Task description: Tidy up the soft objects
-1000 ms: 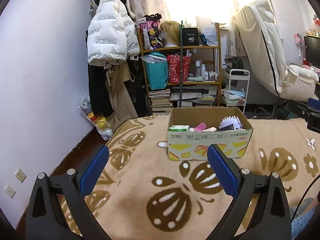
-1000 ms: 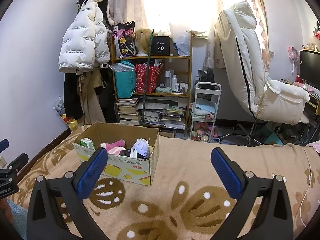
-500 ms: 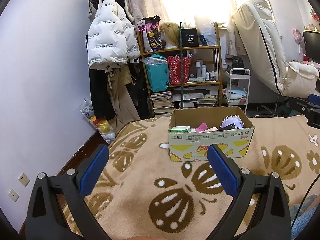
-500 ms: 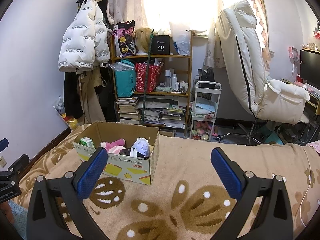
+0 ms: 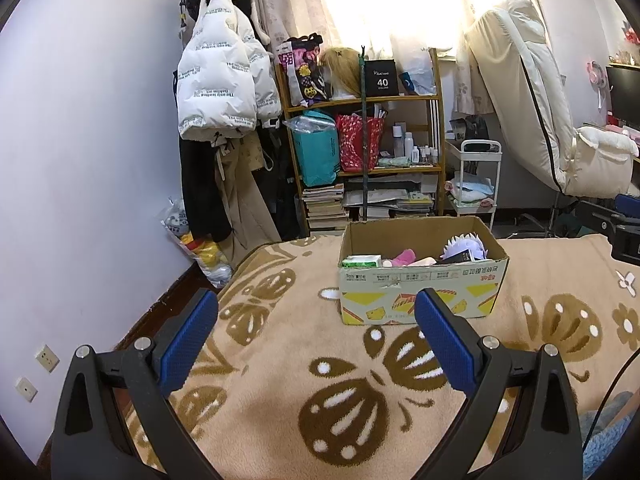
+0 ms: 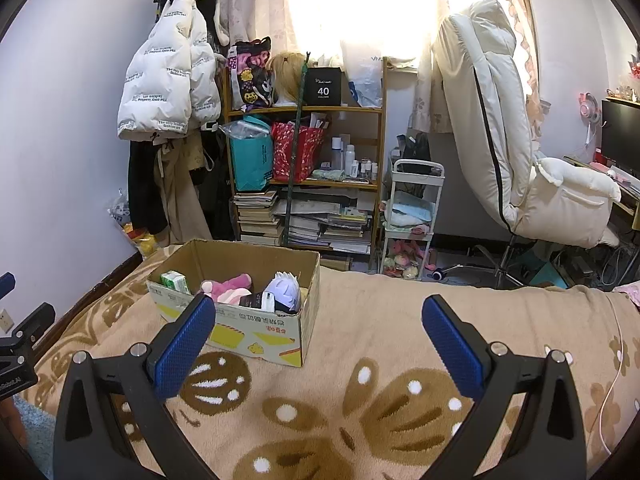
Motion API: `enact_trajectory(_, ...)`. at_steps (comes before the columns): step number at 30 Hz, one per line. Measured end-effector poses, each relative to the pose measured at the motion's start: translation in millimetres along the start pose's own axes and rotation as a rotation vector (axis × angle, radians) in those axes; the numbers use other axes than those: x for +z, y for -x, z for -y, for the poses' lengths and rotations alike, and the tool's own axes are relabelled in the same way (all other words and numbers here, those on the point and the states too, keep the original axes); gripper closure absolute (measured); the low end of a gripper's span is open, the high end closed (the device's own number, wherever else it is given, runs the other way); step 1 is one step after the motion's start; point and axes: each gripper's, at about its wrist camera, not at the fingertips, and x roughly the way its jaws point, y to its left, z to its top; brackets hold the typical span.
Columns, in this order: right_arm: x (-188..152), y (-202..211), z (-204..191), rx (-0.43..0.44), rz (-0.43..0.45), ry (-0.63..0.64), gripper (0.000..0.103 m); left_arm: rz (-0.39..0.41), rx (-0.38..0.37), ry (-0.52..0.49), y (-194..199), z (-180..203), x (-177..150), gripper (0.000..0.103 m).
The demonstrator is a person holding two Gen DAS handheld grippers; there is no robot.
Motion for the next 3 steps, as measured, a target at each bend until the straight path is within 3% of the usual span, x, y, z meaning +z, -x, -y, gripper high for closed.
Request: enact_trajectory(3, 0.5, -0.4, 0.4, 0.001, -0.003, 0.0, 0.0, 0.004, 0.0, -0.015, 1.3, 3.1, -0.5, 0.005)
